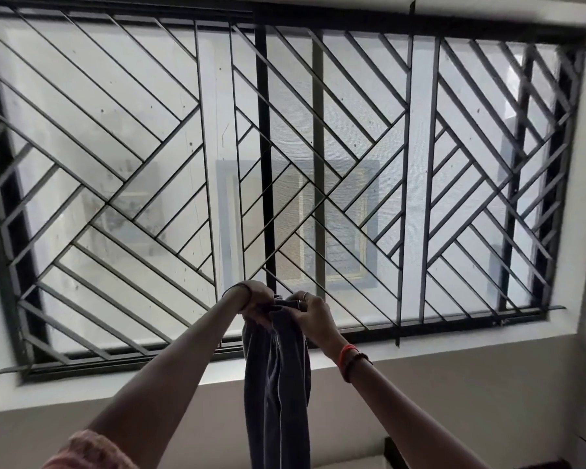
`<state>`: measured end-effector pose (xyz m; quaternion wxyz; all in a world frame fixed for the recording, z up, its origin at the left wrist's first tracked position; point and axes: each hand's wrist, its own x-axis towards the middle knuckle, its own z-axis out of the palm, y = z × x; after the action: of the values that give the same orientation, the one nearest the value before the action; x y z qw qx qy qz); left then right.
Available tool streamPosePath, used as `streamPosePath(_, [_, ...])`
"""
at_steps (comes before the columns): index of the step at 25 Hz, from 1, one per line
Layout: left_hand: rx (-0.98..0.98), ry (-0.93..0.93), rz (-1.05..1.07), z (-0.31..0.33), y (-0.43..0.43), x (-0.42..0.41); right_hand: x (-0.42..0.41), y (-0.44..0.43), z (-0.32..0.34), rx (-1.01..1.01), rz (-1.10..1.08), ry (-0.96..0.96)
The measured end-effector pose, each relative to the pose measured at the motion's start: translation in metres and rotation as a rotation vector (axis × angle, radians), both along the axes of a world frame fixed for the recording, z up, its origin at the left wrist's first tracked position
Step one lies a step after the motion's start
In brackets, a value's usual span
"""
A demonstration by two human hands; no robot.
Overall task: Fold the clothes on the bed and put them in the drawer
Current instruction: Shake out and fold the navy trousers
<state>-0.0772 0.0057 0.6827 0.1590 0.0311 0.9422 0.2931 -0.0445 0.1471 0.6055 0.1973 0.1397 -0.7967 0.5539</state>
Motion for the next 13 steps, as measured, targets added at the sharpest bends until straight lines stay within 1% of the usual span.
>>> streamPosePath(1, [-0.084, 0.065, -0.07, 0.0, -0.003, 0.005, 0.0, -0.002, -0.001, 0.003, 0.03, 0.005])
streamPosePath(2, [-0.23, 0.16, -0.124, 0.003, -0.007, 0.012, 0.001, -0.005, -0.001, 0.0, 0.058, -0.006])
streamPosePath(3, [-0.311, 0.174, -0.166, 0.006, -0.009, 0.016, 0.002, -0.006, -0.002, 0.002, 0.086, -0.027])
streamPosePath(4, [-0.29, 0.177, -0.218, 0.005, -0.011, 0.015, 0.003, -0.007, -0.002, 0.009, 0.114, -0.052])
streamPosePath(5, [-0.242, 0.164, -0.17, 0.007, -0.009, 0.019, 0.003, -0.007, -0.002, 0.042, 0.139, -0.069])
streamPosePath(6, [-0.076, 0.025, -0.067, 0.002, -0.01, 0.016, 0.003, -0.007, -0.003, 0.078, 0.164, -0.087])
streamPosePath(7, [0.053, -0.035, 0.011, -0.003, -0.011, 0.014, 0.004, -0.007, -0.003, 0.126, 0.173, -0.087])
streamPosePath(9, [0.169, -0.111, 0.063, -0.005, -0.017, 0.017, 0.004, -0.007, -0.003, 0.204, 0.148, -0.052])
streamPosePath(12, [0.038, -0.117, -0.172, -0.006, -0.026, 0.016, 0.0, -0.003, -0.003, 0.186, 0.1, -0.064])
streamPosePath(13, [0.081, -0.159, -0.173, -0.002, -0.027, 0.019, -0.002, -0.001, -0.003, 0.169, 0.08, -0.076])
